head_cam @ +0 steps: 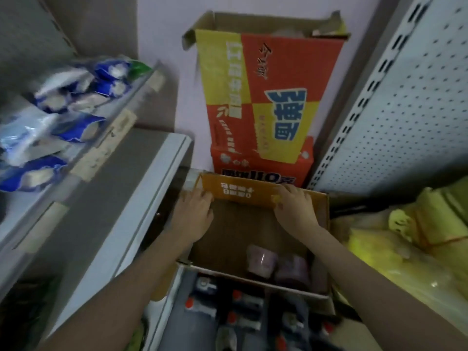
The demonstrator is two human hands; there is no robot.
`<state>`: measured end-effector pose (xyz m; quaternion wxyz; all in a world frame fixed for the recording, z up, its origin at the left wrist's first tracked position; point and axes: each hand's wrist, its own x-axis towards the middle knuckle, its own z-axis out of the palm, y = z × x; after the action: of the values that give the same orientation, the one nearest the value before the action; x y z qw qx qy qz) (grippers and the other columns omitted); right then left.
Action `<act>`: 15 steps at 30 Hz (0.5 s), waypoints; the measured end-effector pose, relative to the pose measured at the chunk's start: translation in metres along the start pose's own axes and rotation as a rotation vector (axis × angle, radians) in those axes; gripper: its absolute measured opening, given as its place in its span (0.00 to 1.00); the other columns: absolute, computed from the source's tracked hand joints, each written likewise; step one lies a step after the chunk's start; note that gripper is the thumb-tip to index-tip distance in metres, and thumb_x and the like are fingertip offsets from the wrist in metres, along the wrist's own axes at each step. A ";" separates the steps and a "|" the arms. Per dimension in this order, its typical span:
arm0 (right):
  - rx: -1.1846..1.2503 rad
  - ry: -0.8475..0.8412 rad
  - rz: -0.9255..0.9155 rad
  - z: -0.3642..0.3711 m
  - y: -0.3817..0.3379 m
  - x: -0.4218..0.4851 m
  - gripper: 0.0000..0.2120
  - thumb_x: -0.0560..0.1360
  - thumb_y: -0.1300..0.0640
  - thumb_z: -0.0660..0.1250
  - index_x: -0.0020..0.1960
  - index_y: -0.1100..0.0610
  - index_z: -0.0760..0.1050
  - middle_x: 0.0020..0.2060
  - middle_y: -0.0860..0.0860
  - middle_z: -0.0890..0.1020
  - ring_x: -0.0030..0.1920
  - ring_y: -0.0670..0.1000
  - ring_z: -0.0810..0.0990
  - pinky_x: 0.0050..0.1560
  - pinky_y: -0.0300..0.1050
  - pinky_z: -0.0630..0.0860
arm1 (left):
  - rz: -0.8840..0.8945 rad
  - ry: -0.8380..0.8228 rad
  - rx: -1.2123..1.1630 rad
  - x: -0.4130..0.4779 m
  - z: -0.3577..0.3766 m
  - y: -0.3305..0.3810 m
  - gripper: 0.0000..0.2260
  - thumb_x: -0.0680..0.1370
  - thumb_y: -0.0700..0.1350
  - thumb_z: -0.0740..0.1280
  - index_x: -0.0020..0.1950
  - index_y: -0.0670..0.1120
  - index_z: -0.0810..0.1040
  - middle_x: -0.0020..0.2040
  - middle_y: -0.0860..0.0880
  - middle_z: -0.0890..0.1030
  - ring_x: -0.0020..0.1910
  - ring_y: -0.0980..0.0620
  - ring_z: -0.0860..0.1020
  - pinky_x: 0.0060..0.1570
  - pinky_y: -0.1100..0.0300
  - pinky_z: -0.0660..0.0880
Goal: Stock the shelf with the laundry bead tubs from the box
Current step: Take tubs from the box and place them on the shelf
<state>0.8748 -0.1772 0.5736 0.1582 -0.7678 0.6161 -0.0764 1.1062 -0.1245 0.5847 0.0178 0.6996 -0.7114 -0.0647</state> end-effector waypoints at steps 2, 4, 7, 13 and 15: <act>-0.009 -0.043 0.057 0.018 0.019 -0.003 0.21 0.76 0.58 0.60 0.68 0.53 0.68 0.65 0.53 0.71 0.67 0.56 0.68 0.67 0.53 0.63 | 0.038 -0.051 -0.013 0.013 0.027 0.006 0.09 0.78 0.48 0.60 0.57 0.50 0.71 0.57 0.49 0.73 0.56 0.48 0.73 0.52 0.53 0.70; -0.025 -0.087 0.115 0.035 0.037 -0.006 0.21 0.75 0.57 0.61 0.68 0.52 0.68 0.64 0.53 0.72 0.65 0.57 0.69 0.66 0.54 0.64 | 0.054 -0.131 -0.042 0.025 0.052 0.014 0.09 0.78 0.48 0.60 0.57 0.49 0.71 0.56 0.49 0.73 0.55 0.48 0.73 0.53 0.53 0.70; -0.010 -0.168 0.219 0.060 0.060 -0.014 0.22 0.75 0.57 0.62 0.69 0.52 0.67 0.65 0.52 0.71 0.65 0.57 0.69 0.67 0.53 0.64 | 0.057 -0.258 -0.048 0.035 0.089 0.028 0.11 0.78 0.49 0.60 0.59 0.49 0.70 0.57 0.47 0.73 0.57 0.47 0.72 0.56 0.52 0.71; 0.006 -0.262 0.377 0.100 0.094 -0.034 0.22 0.76 0.58 0.60 0.69 0.53 0.67 0.64 0.53 0.72 0.65 0.57 0.70 0.64 0.53 0.67 | 0.053 -0.547 0.019 0.036 0.164 0.052 0.24 0.77 0.58 0.60 0.68 0.47 0.63 0.63 0.44 0.72 0.62 0.44 0.70 0.59 0.50 0.67; 0.023 -0.271 0.411 0.111 0.102 -0.041 0.22 0.75 0.58 0.60 0.69 0.53 0.67 0.64 0.53 0.72 0.65 0.57 0.70 0.65 0.53 0.67 | 0.044 -0.630 0.001 0.032 0.189 0.060 0.29 0.76 0.61 0.62 0.70 0.47 0.60 0.66 0.43 0.71 0.64 0.43 0.70 0.61 0.48 0.67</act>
<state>0.8058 -0.1399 0.4381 0.2606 -0.6276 0.7316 0.0542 1.0243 -0.1432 0.4026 -0.2024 0.6297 -0.6968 -0.2777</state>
